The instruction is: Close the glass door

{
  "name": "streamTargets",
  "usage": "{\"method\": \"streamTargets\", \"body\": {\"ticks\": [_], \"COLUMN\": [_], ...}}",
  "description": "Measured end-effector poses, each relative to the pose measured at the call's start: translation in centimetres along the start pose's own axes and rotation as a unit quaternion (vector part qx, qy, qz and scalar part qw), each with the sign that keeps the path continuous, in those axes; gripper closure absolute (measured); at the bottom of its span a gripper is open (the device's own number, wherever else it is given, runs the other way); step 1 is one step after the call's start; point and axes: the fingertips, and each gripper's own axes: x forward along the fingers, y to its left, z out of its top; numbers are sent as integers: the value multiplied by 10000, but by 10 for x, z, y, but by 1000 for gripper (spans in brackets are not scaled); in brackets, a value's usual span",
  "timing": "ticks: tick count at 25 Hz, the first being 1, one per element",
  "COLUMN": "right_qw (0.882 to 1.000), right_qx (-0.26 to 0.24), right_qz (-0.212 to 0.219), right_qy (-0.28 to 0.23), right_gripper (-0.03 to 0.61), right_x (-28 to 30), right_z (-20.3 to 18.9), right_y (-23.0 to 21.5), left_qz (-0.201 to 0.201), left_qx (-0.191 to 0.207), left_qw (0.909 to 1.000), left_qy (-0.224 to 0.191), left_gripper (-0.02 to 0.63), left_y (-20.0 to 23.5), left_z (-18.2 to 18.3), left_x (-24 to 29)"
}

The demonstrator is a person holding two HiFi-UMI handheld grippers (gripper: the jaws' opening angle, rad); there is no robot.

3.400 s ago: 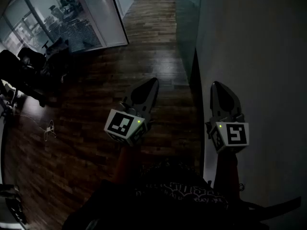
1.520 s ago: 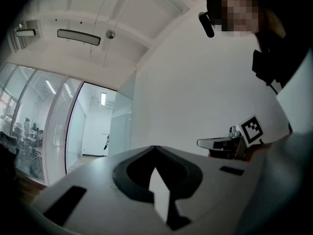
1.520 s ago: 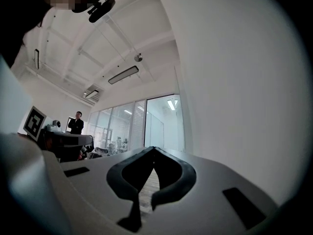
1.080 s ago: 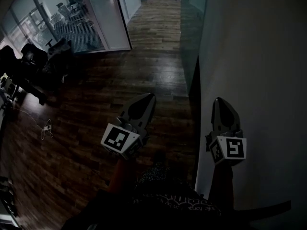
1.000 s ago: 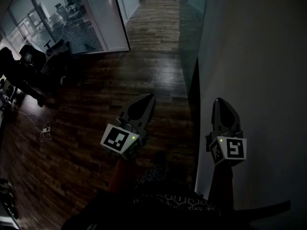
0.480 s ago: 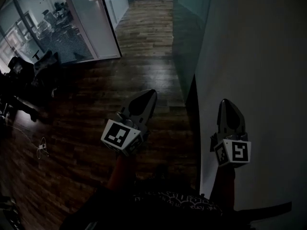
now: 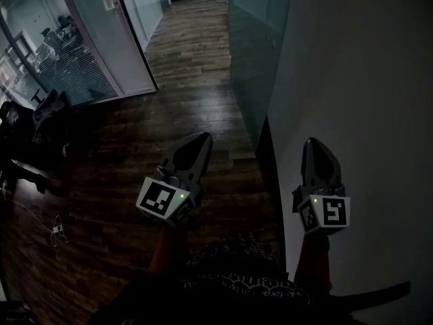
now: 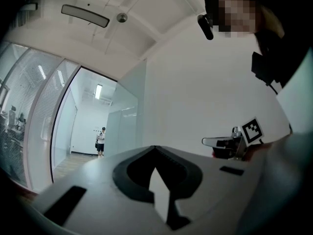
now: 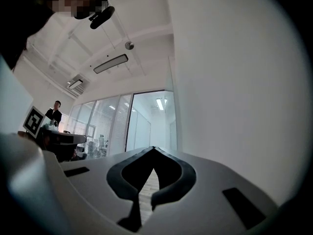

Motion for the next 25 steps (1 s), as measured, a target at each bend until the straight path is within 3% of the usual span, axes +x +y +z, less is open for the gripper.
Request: {"method": "streamTargets", "body": {"ticks": [25], "right_qw": [9993], "right_qx": [112], "right_qz": [349], "right_qy": [104], "right_gripper": [575], "right_x": [209], "right_z": [-43], "right_y": [-74], "left_qz": [541], "left_qx": [59], "left_qw": [9985], "left_qy": [21], "left_gripper": [612], "left_y": [112], "left_z": [-17], "left_x": [152]}}
